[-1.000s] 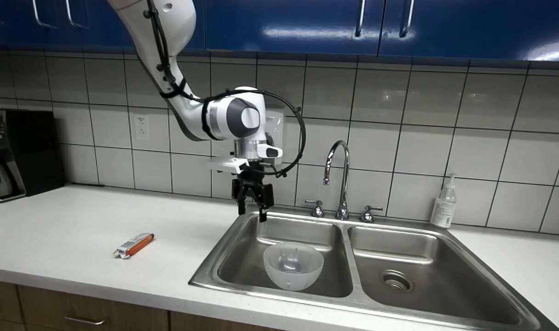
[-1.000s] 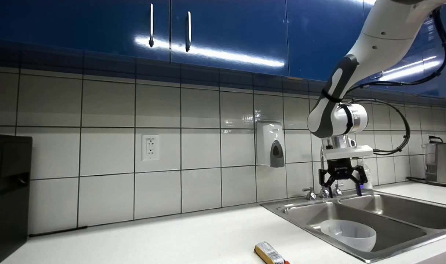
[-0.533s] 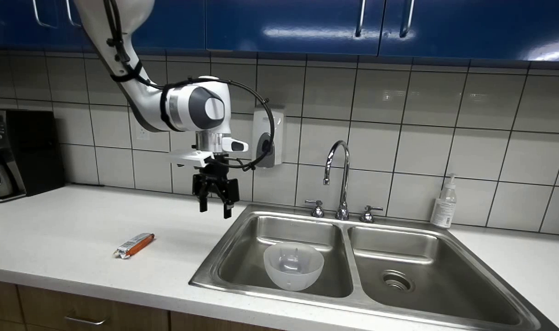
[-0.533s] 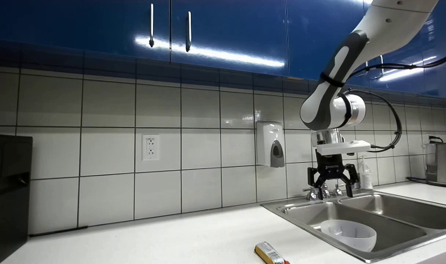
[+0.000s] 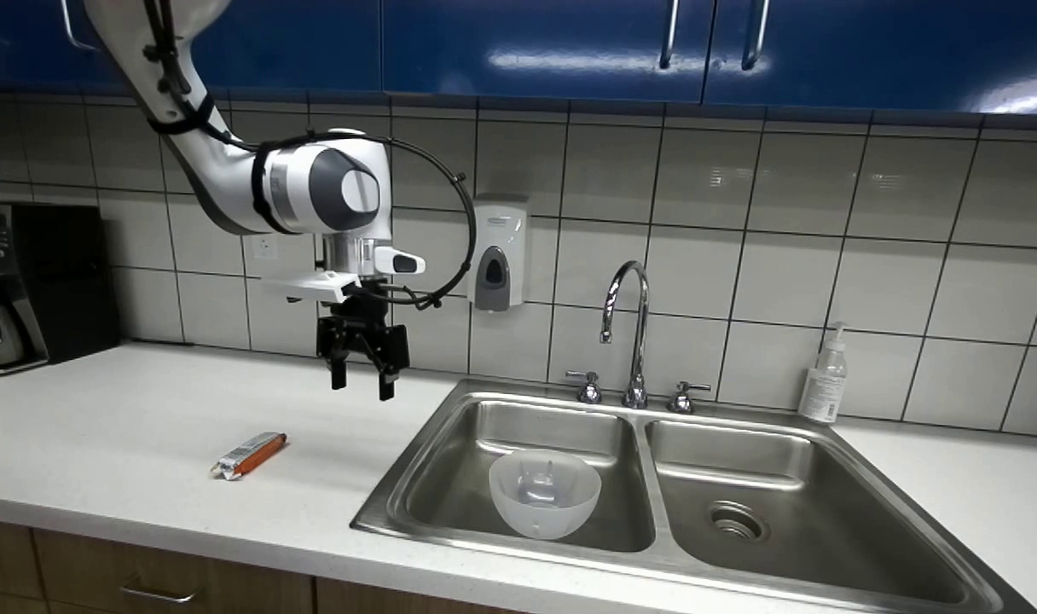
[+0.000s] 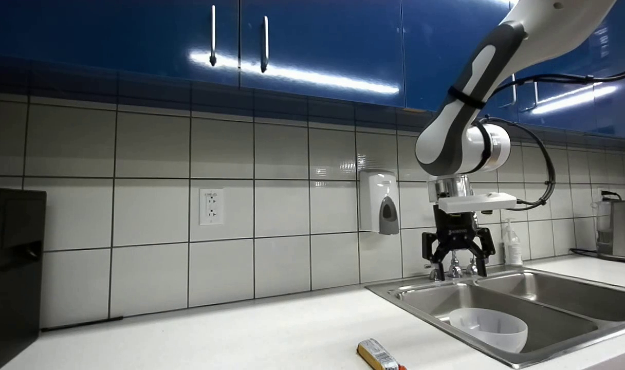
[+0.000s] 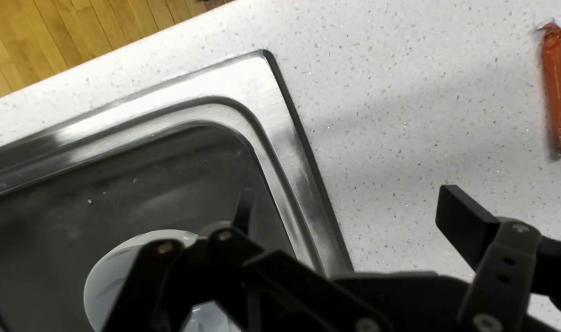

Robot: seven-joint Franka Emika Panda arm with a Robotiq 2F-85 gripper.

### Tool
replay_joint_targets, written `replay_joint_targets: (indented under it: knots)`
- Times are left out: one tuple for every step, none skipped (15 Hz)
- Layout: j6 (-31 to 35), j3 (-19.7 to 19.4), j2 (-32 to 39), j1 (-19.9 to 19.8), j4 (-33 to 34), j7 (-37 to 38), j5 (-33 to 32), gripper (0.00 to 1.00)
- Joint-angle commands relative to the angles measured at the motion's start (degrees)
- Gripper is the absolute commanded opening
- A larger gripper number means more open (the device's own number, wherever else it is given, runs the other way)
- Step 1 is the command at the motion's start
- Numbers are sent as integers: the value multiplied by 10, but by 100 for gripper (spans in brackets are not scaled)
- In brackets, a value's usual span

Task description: Put the bowl in the sink on the left.

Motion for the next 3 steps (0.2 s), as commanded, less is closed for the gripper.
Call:
replay_joint_targets:
  knots:
    - [-2,6,-1,-5,0,0,0,100]
    - [-2,7,-1,-5,0,-1,0,100]
    - [-2,7,-1,-5,0,-1,0,100]
